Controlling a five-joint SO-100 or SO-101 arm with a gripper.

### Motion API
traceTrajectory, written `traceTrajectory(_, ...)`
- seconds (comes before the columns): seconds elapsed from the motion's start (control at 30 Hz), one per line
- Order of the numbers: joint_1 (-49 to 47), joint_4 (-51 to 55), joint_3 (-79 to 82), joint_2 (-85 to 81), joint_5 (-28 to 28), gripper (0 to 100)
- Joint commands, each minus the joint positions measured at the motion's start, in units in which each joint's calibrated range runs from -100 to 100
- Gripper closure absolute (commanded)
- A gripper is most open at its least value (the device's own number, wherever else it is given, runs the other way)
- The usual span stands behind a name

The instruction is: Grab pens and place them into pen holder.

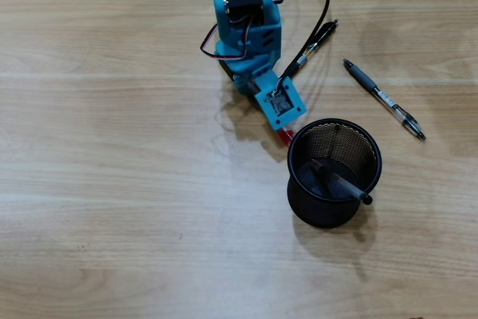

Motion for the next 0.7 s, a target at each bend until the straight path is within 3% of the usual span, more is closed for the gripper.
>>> traceTrajectory(0.0,3.00,1.26,-0.19,-6.59,0.09,98)
traceTrajectory(0.27,5.93,12.19,-4.81,-21.11,0.09,98)
traceTrajectory(0.67,4.92,17.75,-19.19,-33.93,-0.44,98)
